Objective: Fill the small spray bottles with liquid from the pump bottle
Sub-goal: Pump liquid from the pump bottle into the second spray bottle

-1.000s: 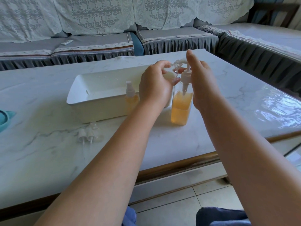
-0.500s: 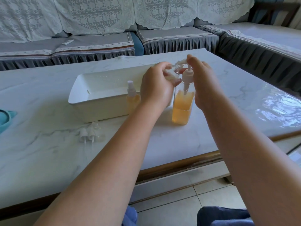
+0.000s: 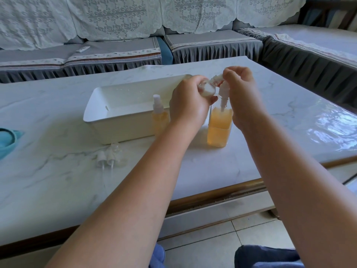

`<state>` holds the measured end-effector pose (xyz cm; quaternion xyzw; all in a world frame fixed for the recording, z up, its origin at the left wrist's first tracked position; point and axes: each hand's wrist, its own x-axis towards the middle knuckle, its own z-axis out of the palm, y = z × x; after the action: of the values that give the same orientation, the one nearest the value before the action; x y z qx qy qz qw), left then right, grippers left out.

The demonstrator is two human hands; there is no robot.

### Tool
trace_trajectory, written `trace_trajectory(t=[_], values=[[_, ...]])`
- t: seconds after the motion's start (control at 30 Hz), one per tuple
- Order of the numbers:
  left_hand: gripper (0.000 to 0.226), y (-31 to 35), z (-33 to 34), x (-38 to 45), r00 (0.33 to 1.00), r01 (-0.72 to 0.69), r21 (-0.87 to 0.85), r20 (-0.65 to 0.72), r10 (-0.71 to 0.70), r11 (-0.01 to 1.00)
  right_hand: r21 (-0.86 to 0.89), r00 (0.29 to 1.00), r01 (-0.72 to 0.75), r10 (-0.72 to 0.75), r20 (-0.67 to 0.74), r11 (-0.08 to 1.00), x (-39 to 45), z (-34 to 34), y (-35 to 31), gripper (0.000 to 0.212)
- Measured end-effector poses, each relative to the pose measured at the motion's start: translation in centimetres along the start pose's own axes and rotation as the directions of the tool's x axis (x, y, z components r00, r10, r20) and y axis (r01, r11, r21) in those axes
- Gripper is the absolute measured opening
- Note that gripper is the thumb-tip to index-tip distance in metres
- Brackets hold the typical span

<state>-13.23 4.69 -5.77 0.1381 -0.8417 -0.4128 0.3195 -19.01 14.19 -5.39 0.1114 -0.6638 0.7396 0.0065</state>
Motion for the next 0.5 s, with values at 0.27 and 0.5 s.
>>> trace_trajectory(t=[0.27,0.5], values=[[0.045,0.1,0.06,0.39,1.0,-0.003,-0.017,-0.014,0.003,1.0,0.069,0.998,-0.008,0.004,0.057,0.998,0.18,-0.28,-0.33,0.025],[0.045,0.38,-0.08,0.28,1.0,-0.009,-0.027,-0.017,0.009,1.0,0.094,0.996,-0.034,0.027,0.079,0.995,-0.46,-0.15,-0.7,0.035]])
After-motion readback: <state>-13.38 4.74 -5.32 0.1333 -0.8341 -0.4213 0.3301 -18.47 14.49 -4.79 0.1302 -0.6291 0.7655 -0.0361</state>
